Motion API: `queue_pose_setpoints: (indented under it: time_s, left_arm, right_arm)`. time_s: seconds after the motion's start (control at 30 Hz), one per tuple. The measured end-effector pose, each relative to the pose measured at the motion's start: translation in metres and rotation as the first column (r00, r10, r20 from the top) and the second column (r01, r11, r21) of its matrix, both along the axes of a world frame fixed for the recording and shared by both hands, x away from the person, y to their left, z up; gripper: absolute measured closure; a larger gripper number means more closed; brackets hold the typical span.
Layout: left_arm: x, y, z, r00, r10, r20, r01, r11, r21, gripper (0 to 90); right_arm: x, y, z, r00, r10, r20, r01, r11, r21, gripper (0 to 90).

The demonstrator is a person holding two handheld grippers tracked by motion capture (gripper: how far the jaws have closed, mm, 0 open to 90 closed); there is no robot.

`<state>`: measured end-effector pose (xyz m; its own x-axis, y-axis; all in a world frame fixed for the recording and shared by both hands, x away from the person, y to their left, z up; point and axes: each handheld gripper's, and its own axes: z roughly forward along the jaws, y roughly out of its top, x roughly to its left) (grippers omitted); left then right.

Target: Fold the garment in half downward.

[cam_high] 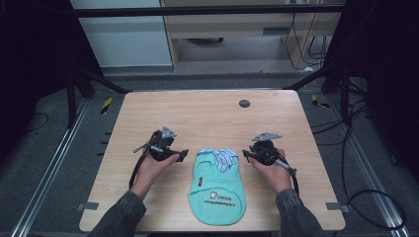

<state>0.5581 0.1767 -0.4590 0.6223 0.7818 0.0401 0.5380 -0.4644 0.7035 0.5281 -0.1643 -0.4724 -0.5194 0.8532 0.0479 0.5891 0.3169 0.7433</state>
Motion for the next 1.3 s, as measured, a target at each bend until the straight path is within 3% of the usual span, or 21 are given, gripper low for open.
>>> queue_pose_setpoints:
  time_s: [0.13,0.3,0.5,0.57,0.7,1.03,1.3]
  left_arm:
    - [0.012,-0.016,0.004,0.9999,-0.015,-0.003,0.015,0.9998,0.016,21.9]
    - [0.023,-0.035,0.007,0.9995,-0.029,-0.011,0.029,0.9996,0.006,28.0]
    - [0.026,-0.054,0.0,0.9981,-0.051,-0.033,0.053,0.9975,0.046,32.4]
    - [0.027,-0.056,-0.004,0.9975,-0.052,-0.048,0.055,0.9967,0.06,33.6]
    - [0.027,-0.057,-0.011,0.9934,-0.071,-0.091,0.074,0.9966,0.036,35.1]
    - [0.018,-0.058,-0.026,0.9904,-0.072,-0.118,0.079,0.9957,0.05,38.6]
    - [0.017,-0.058,-0.028,0.9897,-0.079,-0.119,0.084,0.9955,0.043,40.7]
  right_arm:
    - [0.013,0.012,0.003,0.9991,0.042,-0.012,-0.042,0.999,-0.032,71.8]
    - [0.023,0.023,0.005,0.9976,0.059,-0.036,-0.059,0.998,-0.008,73.2]
    - [0.032,0.03,-0.002,0.9965,0.059,-0.059,-0.06,0.998,-0.007,73.0]
    - [0.034,0.032,-0.005,0.9959,0.06,-0.068,-0.061,0.998,-0.017,72.6]
    - [0.034,0.035,-0.01,0.9942,0.069,-0.083,-0.072,0.997,-0.034,72.5]
    - [0.03,0.038,-0.013,0.9933,0.074,-0.088,-0.077,0.997,-0.028,67.2]
    - [0.028,0.046,-0.019,0.9894,0.089,-0.115,-0.094,0.995,-0.037,63.3]
